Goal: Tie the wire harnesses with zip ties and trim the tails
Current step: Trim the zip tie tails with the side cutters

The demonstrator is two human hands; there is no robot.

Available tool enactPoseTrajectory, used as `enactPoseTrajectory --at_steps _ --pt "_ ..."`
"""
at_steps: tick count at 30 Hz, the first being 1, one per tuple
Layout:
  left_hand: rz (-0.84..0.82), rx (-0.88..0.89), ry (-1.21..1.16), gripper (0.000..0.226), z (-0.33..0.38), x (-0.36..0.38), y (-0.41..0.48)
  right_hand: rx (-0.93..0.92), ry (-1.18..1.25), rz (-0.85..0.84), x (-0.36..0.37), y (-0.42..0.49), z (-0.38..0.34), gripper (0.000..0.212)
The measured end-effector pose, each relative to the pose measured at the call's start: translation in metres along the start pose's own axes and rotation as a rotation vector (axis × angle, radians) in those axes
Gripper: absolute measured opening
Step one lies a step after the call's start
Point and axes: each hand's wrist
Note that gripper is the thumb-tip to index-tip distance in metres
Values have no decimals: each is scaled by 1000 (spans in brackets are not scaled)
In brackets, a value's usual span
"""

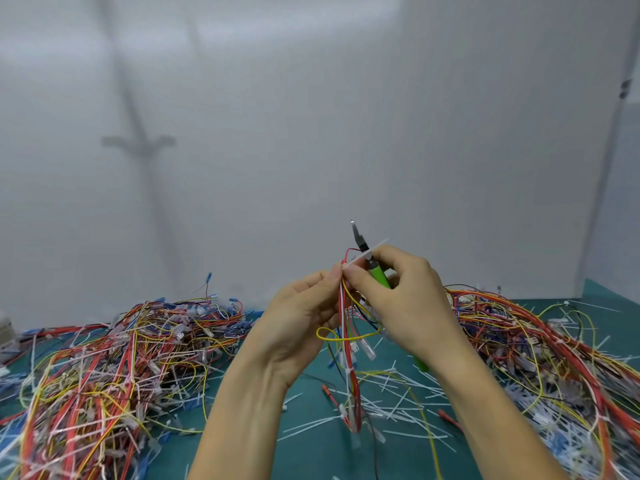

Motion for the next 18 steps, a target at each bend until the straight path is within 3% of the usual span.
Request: enactPoseTrajectory --at_steps 3,8,14,18 --pt "30 -76 -133 31 -1 0 1 -16 -8 8 -1 -2 -3 18" --pt "80 -140 -302 63 0 -2 2 -40 -74 27 -6 -4 -9 14" --pt "44 -71 -318 49 2 -2 1 -48 -176 3 -11 -5 -14 31" --pt "136 -21 -230 24 6 -5 1 -46 -248 -51 -15 -5 -16 50"
Point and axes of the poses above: each hand's wrist, its own y-axis towards the middle knuckle, its own x-axis out of the palm, z = x × y, and after that the axes turned 12 degrees about -y, right-handed
